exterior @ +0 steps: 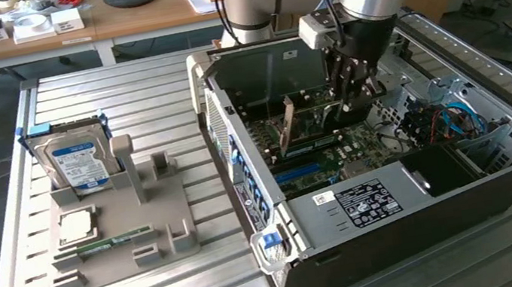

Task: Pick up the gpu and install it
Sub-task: 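Insert the gpu into the slot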

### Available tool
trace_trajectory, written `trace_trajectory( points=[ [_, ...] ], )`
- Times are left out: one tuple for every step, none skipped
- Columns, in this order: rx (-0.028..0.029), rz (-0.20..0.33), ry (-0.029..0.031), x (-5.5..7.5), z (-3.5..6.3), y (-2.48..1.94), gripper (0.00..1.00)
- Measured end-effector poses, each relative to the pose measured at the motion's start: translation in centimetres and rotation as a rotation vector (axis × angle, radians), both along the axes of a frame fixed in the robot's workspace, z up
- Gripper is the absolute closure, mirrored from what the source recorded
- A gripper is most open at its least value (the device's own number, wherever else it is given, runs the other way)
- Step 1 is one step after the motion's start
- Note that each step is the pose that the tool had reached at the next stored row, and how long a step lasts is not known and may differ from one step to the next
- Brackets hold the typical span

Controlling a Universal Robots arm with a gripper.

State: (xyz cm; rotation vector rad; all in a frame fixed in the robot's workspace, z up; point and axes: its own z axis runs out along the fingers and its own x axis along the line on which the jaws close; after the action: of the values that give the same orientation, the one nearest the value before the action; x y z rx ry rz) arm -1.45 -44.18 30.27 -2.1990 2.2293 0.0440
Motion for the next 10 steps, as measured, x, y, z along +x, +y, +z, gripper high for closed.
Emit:
trace_trajectory(
  points=[
    [0.0002, 0.0, -0.0002, 0.0, -0.01, 0.0, 0.73],
    [0.0005, 0.0, -0.0002, 0.0, -0.02, -0.02, 0.73],
    [0.0005, 0.0, -0.0002, -0.01, -0.02, -0.06, 0.73],
    [0.0004, 0.0, -0.0002, -0.01, -0.02, -0.09, 0.73],
    [0.0002, 0.0, -0.0001, 0.0, -0.01, -0.1, 0.73],
    [0.0002, 0.0, -0.0002, 0.0, -0.01, -0.11, 0.73],
    [0.0002, 0.0, -0.0001, 0.0, -0.01, -0.11, 0.73],
    [0.0002, 0.0, -0.0001, 0.0, -0.01, -0.11, 0.73],
    [0.0002, 0.0, -0.0002, 0.0, -0.01, -0.13, 0.73],
    [0.0003, 0.0, -0.0002, 0.0, -0.01, -0.16, 0.73]
  ],
)
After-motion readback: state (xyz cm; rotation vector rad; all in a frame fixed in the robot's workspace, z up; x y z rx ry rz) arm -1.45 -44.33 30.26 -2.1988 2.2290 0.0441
